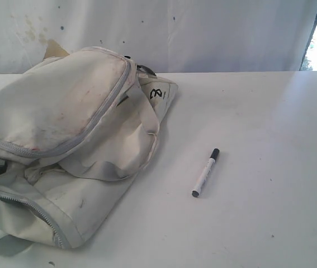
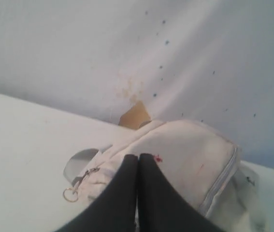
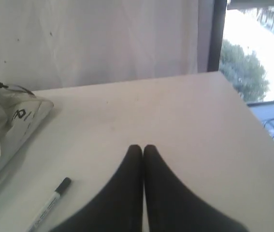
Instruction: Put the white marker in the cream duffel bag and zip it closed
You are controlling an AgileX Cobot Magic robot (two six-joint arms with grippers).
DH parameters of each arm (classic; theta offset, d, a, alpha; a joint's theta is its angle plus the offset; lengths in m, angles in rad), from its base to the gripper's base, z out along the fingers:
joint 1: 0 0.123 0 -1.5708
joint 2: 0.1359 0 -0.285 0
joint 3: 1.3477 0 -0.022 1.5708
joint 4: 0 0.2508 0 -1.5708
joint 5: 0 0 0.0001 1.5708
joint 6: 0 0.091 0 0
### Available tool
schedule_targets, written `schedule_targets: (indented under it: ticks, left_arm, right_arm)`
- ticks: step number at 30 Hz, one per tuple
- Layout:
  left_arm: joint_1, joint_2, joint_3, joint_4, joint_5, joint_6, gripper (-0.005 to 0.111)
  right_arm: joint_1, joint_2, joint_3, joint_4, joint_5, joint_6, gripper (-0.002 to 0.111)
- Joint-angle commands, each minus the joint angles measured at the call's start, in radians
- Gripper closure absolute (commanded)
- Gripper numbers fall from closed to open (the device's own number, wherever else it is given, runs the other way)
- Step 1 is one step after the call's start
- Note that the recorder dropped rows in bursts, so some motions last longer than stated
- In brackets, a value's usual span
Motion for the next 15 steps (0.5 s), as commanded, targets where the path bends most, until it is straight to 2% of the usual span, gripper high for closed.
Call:
schedule_targets:
  ticks: [1, 4, 8, 11, 15]
  left_arm:
    - [-0.004, 0.133, -0.007, 0.039, 0.002, -0.03, 0.099]
    - [-0.004, 0.222, -0.007, 0.052, -0.023, -0.047, 0.084]
    - [-0.004, 0.337, -0.015, 0.067, -0.047, -0.126, 0.063]
    - [-0.004, 0.421, -0.051, 0.079, -0.021, -0.126, 0.059]
    - [-0.004, 0.534, -0.118, 0.146, 0.041, -0.126, 0.059]
  right_arm:
    - [0.019, 0.186, -0.066, 0.112, 0.029, -0.103, 0.105]
    - [0.063, 0.28, -0.116, 0.236, 0.074, -0.251, 0.092]
    - [0.126, 0.39, -0.168, 0.316, 0.139, -0.311, 0.07]
    - [0.166, 0.459, -0.191, 0.326, 0.166, -0.311, 0.058]
    - [0.205, 0.531, -0.208, 0.368, 0.179, -0.313, 0.056]
